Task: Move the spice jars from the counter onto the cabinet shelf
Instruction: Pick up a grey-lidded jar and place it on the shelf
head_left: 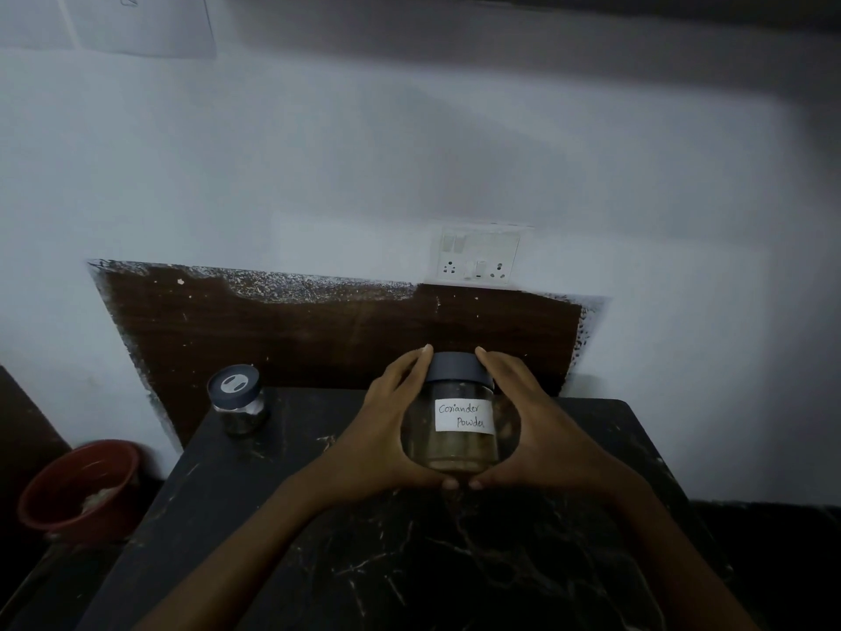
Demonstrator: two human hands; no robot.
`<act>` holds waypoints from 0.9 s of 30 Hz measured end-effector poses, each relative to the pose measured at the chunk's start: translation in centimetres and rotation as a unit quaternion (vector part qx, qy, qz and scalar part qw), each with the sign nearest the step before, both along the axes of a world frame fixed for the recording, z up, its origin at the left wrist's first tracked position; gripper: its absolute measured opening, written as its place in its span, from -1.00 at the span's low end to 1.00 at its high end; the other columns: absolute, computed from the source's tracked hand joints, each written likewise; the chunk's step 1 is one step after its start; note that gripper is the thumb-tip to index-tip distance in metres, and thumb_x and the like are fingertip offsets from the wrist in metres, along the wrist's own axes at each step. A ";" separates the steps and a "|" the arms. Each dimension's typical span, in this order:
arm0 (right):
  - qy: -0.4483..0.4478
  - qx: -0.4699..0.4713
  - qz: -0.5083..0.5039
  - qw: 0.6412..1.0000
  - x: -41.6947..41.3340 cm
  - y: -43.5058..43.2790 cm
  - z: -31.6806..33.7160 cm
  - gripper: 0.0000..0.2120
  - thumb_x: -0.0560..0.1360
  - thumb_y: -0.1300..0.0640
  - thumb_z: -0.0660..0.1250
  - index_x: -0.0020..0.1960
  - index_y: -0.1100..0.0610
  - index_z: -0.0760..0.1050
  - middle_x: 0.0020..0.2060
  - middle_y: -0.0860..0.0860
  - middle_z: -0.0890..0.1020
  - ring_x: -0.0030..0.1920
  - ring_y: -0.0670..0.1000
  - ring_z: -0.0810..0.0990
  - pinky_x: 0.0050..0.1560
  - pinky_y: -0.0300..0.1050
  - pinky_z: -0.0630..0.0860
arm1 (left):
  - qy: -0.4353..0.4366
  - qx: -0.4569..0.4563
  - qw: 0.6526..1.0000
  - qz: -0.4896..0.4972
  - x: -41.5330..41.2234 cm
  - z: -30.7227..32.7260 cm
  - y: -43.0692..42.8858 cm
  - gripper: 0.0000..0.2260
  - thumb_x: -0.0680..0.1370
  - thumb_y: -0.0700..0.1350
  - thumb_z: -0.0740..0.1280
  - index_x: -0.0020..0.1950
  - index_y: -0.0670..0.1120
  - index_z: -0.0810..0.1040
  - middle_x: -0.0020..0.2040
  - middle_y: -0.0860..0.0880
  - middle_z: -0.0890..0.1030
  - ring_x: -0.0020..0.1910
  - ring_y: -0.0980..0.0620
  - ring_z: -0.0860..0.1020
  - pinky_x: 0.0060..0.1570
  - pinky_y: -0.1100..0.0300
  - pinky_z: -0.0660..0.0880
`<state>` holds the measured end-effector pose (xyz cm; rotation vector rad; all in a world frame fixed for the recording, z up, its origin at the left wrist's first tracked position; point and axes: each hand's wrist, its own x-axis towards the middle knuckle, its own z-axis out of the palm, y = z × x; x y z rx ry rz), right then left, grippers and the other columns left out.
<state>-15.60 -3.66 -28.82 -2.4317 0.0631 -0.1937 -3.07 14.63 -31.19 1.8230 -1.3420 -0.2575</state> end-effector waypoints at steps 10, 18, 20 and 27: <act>-0.052 -0.074 -0.020 0.996 -0.5 -0.7 3.2 0.23 0.07 -0.19 0.59 0.47 -0.24 -0.17 0.35 -0.43 -0.02 0.26 -0.19 0.31 0.18 -0.23 0.42 | -0.032 -0.038 0.998 -0.023 1.0 2.7 -1.3 0.17 0.18 0.05 0.63 0.53 0.12 -0.13 0.44 0.23 0.02 0.39 0.38 0.11 0.15 0.61 0.25; -0.184 -0.195 -0.062 0.961 0.7 -4.3 11.9 0.21 0.07 -0.25 0.56 0.40 -0.35 -0.25 0.38 -0.34 -0.01 0.08 -0.19 0.44 0.02 -0.20 0.56 | -0.174 -0.106 0.979 -0.026 3.4 12.5 -5.9 0.15 0.21 0.07 0.61 0.53 0.16 -0.14 0.45 0.25 -0.01 0.47 0.23 0.07 0.31 0.34 0.35; -0.224 -0.226 -0.070 0.946 1.0 -5.4 14.6 0.21 0.09 -0.22 0.56 0.42 -0.32 -0.24 0.38 -0.30 0.03 0.06 -0.16 0.46 -0.04 -0.21 0.58 | -0.241 -0.121 0.963 -0.014 3.9 15.7 -7.2 0.14 0.21 0.09 0.60 0.53 0.15 -0.15 0.47 0.23 -0.02 0.48 0.12 0.10 0.27 0.06 0.46; -0.318 -0.297 -0.114 0.893 0.6 -9.8 23.2 0.24 0.11 -0.07 0.62 0.49 -0.14 -0.17 0.38 -0.24 0.04 0.05 -0.07 0.49 -0.07 -0.14 0.60 | -0.430 -0.183 0.884 0.013 3.4 25.4 -11.8 0.16 0.23 0.10 0.58 0.51 0.12 -0.24 0.53 0.10 -0.09 0.47 0.01 0.08 0.16 0.02 0.51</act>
